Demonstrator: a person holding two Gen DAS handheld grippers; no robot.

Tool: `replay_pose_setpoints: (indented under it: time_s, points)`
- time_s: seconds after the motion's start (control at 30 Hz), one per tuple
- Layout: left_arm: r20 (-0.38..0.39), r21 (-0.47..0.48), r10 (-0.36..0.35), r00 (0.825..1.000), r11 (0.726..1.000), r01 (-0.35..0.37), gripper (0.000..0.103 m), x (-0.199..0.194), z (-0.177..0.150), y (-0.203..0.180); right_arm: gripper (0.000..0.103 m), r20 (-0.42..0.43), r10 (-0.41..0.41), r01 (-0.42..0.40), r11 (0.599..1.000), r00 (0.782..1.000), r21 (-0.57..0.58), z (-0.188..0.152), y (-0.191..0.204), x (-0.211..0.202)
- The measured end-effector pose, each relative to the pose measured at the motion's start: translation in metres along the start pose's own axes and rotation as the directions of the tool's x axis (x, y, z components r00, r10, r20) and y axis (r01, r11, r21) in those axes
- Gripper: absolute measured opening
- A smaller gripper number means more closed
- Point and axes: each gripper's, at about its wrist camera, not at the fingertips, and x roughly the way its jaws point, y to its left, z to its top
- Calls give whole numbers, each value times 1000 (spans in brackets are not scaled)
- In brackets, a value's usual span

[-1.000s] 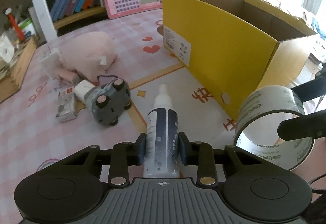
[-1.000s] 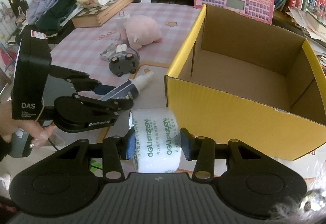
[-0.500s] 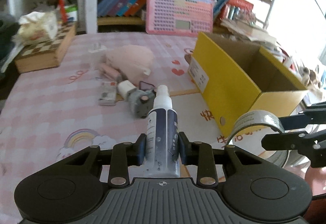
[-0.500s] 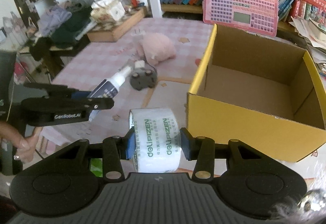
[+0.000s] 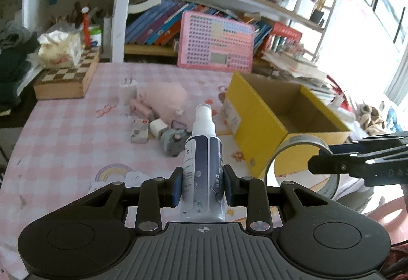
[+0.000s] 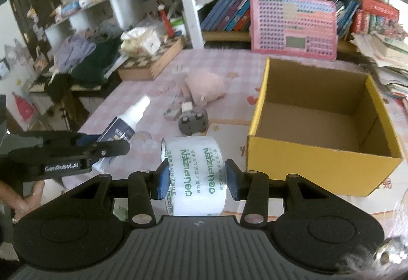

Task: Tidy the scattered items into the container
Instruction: 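Carry the tape roll and spray bottle in both grippers over the yellow box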

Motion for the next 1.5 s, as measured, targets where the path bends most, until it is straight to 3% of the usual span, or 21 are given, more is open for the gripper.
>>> replay_pose_setpoints:
  time_s: [0.4, 0.77, 0.93, 1.27, 1.5]
  points:
    - [79, 56, -129, 988, 991, 125, 30, -2, 27, -31, 42, 115, -111, 105, 992, 987, 64, 12, -21, -46]
    - [102, 125, -212, 972, 972, 199, 30, 29, 68, -68, 41, 207, -187, 162, 978, 960, 132, 34, -78, -62]
    - [95, 143, -231, 968, 966, 216, 31, 52, 88, -89, 41, 210, -188, 163, 978, 960, 132, 47, -110, -57]
    - [49, 134, -187, 981, 975, 179, 31, 115, 104, -134, 41, 136, -141, 130, 988, 981, 89, 66, -177, -25]
    - [-2, 159, -111, 994, 981, 110, 31, 160, 109, -158, 41, 68, -91, 90, 996, 993, 18, 73, -210, 13]
